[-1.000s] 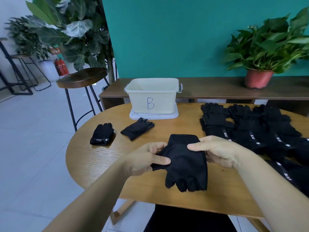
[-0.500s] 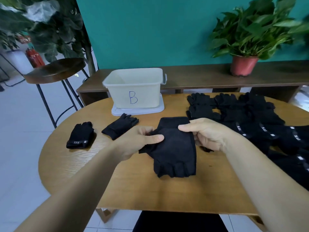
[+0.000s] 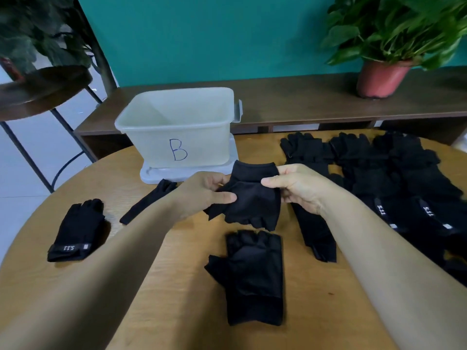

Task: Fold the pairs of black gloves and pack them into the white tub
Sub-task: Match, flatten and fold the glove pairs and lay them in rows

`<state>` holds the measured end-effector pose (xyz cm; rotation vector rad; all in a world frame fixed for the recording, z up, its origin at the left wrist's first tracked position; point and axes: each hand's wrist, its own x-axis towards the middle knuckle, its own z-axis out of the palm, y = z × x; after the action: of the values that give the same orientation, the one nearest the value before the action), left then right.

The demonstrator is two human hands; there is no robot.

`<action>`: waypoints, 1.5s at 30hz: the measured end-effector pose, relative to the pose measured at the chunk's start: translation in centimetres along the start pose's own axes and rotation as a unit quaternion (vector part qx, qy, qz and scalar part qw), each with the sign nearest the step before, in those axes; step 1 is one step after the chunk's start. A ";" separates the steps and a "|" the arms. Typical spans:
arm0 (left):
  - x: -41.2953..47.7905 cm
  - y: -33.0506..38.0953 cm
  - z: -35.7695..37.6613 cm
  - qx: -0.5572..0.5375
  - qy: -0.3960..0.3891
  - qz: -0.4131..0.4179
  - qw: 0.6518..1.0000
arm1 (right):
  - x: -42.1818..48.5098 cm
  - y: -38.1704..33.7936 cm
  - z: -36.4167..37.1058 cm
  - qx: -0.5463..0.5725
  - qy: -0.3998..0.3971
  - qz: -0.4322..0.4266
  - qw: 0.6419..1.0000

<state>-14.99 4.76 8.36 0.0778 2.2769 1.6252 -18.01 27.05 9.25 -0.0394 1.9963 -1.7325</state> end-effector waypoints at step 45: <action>-7.6 -11.2 4.9 0.580 0.137 0.391 0.702 | -11.2 16.3 5.4 -0.545 0.190 -0.354 0.736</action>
<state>-4.70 3.53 -1.59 1.3099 3.3580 0.0278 -1.33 28.98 -2.55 -1.0173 3.3261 -0.5680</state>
